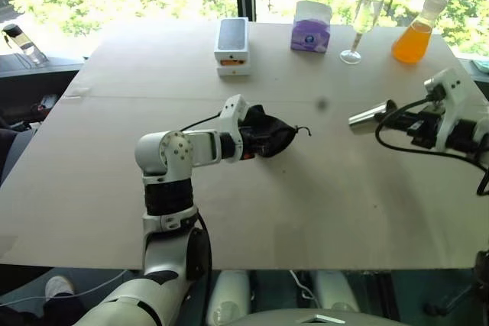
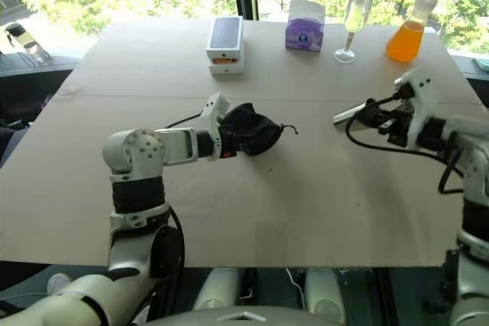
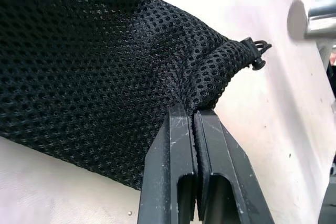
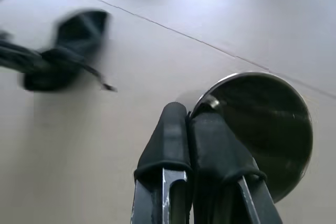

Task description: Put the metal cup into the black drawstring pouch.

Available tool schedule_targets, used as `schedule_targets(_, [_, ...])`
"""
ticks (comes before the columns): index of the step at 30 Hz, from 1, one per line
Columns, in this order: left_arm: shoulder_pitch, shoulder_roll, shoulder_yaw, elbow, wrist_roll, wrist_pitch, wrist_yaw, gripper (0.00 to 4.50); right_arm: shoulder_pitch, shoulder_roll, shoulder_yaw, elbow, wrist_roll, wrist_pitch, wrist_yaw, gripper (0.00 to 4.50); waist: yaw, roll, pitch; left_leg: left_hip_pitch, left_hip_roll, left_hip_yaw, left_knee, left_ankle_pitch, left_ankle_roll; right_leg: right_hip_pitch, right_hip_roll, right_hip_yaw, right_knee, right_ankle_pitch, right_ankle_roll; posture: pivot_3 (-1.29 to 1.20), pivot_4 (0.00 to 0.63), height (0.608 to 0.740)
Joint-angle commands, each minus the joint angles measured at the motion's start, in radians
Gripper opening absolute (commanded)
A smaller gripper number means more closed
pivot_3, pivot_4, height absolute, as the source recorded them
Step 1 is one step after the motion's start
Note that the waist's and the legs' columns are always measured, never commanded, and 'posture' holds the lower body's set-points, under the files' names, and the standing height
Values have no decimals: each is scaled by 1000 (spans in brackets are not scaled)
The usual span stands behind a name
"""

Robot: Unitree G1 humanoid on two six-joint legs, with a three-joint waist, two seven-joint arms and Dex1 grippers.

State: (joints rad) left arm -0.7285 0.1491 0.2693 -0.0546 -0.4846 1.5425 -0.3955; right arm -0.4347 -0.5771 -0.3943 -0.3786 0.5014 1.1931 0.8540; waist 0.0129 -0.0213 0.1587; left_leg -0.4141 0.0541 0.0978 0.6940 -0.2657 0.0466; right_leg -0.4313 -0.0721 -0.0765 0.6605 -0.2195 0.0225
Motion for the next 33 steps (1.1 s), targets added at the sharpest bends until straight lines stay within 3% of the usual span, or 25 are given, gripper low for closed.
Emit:
schedule_targets(1, [-29,-8,9,-4,-31,14,-1,0,68,303,-130,-267,219,88,-191,29,-2,1,0,0,0,-1,0,0,0,0,0,-1,0,0,0,0,150,737])
schedule_targets(4, [-50,-7,23,4,-46,42,-3,0,115,470,-118,-299,270,80,-305,29,-2,2,1,0,-1,1,1,0,0,-1,0,1,2,0,0,0,150,737])
schedule_targets(10, [-92,6,39,24,-78,72,-8,0,182,612,-44,-255,320,-7,-406,29,-1,2,1,0,-6,-1,1,0,0,0,0,1,1,0,0,0,150,737])
schedule_targets(16, [-91,19,30,28,-137,72,2,0,209,652,49,-182,350,-84,-434,29,-9,2,1,0,-7,-1,1,0,0,-1,0,2,1,0,0,0,150,737])
schedule_targets(29, [-71,42,20,17,-293,72,53,0,215,601,216,-46,232,-269,-512,29,-25,2,1,0,-6,-2,0,0,0,-1,0,2,1,0,0,0,150,737])
schedule_targets(33, [-73,44,15,21,-330,72,79,0,223,593,234,-42,265,-276,-508,29,-25,2,1,-1,-6,-2,0,0,0,-1,0,2,0,0,0,0,150,737])
